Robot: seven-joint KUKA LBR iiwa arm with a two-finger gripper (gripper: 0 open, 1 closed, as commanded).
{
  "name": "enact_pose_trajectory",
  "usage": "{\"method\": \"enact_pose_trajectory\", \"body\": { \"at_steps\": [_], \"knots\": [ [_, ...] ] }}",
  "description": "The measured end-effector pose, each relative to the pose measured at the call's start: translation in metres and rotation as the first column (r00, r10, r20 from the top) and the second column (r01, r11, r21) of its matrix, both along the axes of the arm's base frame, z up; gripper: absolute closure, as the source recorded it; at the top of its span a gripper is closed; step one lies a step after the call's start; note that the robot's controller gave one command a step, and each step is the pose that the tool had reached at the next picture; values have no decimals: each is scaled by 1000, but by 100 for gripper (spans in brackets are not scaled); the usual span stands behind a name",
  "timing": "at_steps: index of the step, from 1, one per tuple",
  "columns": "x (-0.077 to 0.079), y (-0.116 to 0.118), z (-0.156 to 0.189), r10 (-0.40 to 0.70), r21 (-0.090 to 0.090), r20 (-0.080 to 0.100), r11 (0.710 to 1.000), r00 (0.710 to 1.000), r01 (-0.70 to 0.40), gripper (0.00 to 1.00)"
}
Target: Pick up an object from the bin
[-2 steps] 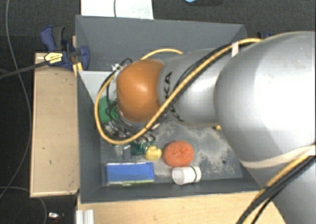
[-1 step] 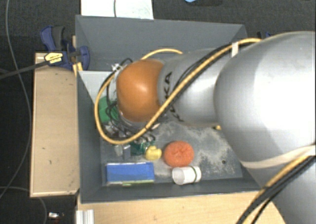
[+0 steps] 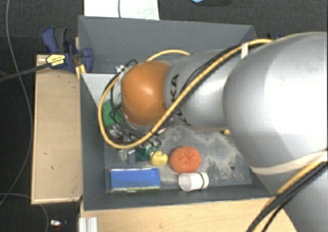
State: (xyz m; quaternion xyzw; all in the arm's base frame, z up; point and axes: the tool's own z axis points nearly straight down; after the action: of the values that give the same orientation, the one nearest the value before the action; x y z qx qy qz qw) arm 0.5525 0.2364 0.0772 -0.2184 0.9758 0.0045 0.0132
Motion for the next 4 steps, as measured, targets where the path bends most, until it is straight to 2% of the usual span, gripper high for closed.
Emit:
{"method": "enact_pose_trajectory", "body": {
  "at_steps": [1, 2, 3, 4],
  "knots": [
    [0, 0, 9, -2, 2, 3, 1000, 1000, 2, 100],
    [-2, -1, 50, -5, -3, -7, 1000, 1000, 5, 100],
    [-1, 0, 75, -8, 0, -1, 1000, 1000, 8, 100],
    [-2, -1, 90, -11, -2, -7, 1000, 1000, 11, 100]
  ]
}}
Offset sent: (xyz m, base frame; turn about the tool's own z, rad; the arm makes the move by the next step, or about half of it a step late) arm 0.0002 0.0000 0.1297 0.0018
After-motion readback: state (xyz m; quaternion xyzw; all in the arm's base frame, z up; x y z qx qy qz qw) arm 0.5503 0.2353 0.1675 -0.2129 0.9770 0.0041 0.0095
